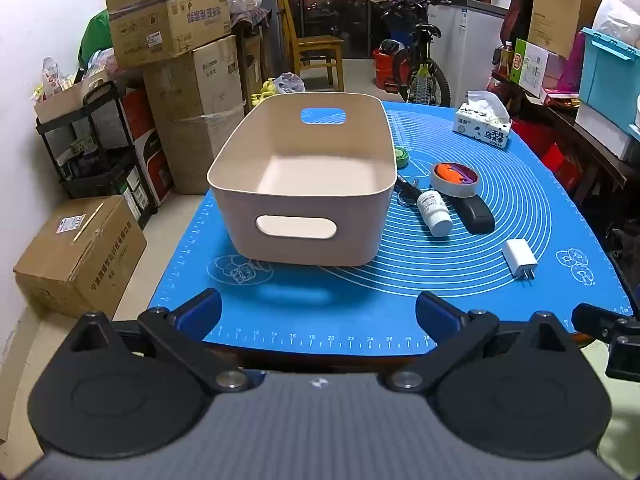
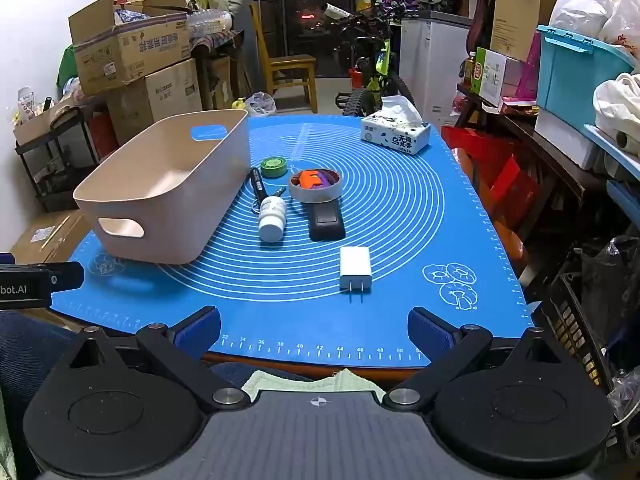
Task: Organize rigid objects
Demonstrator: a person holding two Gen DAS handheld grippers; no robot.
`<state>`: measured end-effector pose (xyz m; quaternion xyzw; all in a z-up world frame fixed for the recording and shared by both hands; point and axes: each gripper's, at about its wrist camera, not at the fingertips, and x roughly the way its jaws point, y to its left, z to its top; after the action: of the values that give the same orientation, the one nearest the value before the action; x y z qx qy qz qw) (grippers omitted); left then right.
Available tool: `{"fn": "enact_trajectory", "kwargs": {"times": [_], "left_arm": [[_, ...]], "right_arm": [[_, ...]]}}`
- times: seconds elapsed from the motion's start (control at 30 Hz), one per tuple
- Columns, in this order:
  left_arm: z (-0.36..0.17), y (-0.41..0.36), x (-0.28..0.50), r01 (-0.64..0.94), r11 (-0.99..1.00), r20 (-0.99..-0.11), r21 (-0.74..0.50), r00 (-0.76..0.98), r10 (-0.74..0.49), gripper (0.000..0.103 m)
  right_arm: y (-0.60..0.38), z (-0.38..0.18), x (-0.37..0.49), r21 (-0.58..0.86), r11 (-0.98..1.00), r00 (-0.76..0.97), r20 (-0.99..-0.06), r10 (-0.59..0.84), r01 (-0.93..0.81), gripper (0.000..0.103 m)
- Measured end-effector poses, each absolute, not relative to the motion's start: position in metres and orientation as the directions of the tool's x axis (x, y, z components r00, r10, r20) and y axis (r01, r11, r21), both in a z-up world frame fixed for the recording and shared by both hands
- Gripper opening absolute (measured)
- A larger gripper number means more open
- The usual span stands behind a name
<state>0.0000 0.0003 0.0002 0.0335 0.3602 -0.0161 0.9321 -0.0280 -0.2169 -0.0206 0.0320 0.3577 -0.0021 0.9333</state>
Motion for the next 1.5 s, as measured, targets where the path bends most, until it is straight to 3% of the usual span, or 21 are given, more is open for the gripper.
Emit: {"fn": "enact_trajectory", "kwargs": {"times": [1.5], "left_arm": [[-0.0018,-0.0007,0.0004,0.054,0.998,-0.680,0.038,0.733,-0.014,0.102]], "right_arm": [[-0.2199,-0.0192,-0.0301,0.051,0.998,0.752,-0.659,0.013,0.028,0.099]]}}
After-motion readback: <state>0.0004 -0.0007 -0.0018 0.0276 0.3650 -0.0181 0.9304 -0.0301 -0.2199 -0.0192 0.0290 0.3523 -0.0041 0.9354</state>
